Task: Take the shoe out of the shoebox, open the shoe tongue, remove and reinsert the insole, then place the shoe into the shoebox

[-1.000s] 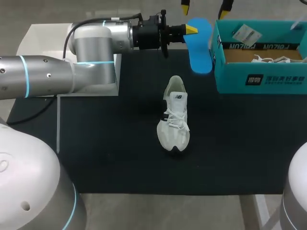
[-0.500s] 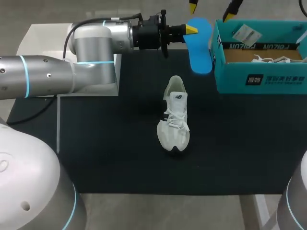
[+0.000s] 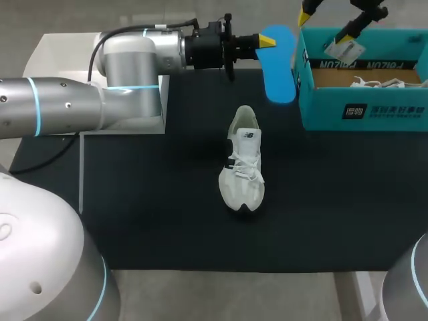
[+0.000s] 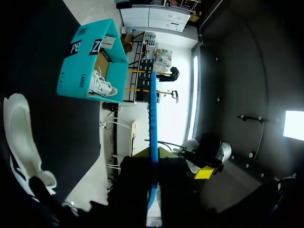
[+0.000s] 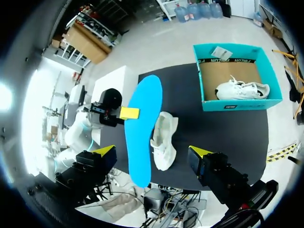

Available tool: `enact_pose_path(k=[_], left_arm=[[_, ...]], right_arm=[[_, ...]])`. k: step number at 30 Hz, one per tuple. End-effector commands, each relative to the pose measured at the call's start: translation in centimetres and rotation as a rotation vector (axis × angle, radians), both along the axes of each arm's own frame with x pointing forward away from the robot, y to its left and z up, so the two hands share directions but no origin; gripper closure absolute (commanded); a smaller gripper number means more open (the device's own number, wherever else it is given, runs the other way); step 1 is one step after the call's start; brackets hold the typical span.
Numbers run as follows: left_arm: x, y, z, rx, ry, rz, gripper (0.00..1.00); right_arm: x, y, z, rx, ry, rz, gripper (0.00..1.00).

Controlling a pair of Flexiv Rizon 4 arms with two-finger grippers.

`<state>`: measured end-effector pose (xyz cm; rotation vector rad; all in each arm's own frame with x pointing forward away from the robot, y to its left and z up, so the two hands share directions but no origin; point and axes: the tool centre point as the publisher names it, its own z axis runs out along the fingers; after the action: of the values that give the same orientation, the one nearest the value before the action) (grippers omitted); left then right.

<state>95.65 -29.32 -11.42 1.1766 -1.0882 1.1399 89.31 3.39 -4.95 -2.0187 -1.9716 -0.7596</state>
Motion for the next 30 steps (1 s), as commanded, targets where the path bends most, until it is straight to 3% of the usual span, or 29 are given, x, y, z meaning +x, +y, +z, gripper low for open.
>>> enact_pose_path(k=[1,14,20,27,30], left_arm=[[0.1,0.0,-0.1,-0.001,-0.001,-0.002,1.0],[0.1,0.0,-0.1,-0.001,-0.001,-0.002,1.0],[0.1,0.0,-0.1,-0.001,-0.001,-0.002,1.0],[0.1,0.0,-0.1,-0.001,-0.001,-0.002,1.0],[0.1,0.0,-0.1,-0.001,-0.001,-0.002,1.0]], right_arm=[[-0.3,-1.6,-1.2,0.179,0.05,-0.031,0.0],[-0.3,-1.6,-1.2,0.179,0.05,-0.031,0.0],[0.7,-2.3,-2.1,0.647,-0.075,-0.006,0.0],[1.4,-2.4,-2.7,0.799,-0.103,0.058,0.0],[1.5,-2.0,-3.3,0.801,-0.076,0.081,0.0]])
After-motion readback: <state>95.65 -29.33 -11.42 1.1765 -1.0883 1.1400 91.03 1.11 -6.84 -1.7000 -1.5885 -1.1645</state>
